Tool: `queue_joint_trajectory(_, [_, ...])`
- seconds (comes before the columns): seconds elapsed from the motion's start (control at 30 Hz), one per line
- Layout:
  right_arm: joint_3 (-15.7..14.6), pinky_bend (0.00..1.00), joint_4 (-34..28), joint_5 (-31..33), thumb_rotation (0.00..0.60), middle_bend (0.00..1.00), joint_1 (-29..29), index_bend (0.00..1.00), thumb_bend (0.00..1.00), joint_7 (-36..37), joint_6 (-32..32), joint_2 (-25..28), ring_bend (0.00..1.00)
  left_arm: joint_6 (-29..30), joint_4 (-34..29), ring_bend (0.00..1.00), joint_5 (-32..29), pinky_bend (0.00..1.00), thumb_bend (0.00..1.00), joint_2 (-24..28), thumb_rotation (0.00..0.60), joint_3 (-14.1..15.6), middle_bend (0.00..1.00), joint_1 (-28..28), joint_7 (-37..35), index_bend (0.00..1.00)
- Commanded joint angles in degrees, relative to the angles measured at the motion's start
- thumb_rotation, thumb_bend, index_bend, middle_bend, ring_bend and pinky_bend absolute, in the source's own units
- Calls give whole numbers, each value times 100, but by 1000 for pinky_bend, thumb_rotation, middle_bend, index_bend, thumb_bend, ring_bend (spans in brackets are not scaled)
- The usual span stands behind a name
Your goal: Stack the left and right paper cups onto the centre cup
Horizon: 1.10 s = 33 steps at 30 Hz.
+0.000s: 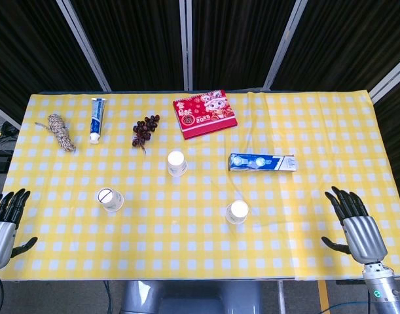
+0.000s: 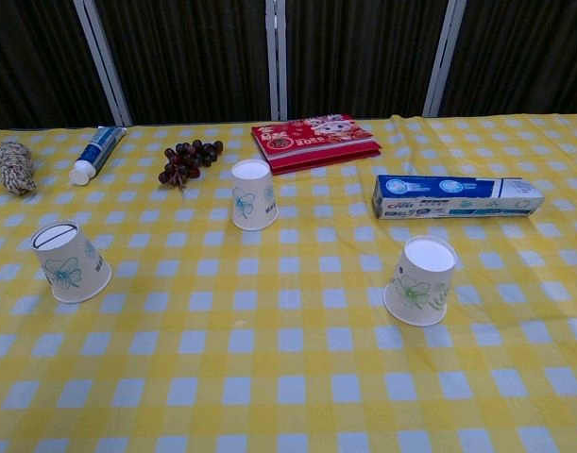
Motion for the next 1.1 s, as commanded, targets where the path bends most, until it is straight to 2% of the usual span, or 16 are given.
queue_joint_trajectory(0.03, [-21, 0, -139, 133, 600, 0, 37, 0, 24, -225, -117, 69, 0, -70, -85, 0, -67, 0, 37, 78, 600, 25, 0, -34, 35, 0])
queue_joint_trajectory(0.5, [67, 0, -203, 294, 600, 0, -9, 0, 24, -238, -61, 103, 0, -258, -209, 0, -179, 0, 41, 125, 600, 3, 0, -108, 94, 0])
queue_joint_trajectory(0.77, [126, 0, -185, 351, 600, 0, 0, 17, 23, -133, -52, 130, 0, -608, -401, 0, -228, 0, 60, 152, 600, -44, 0, -332, 173, 9])
queue_joint_trajectory(1.1, [116, 0, -225, 279, 600, 0, -53, 33, 23, 17, 67, 189, 0, -1650, -1312, 0, -416, 3, 187, 635, 600, -335, 0, -1108, 331, 191])
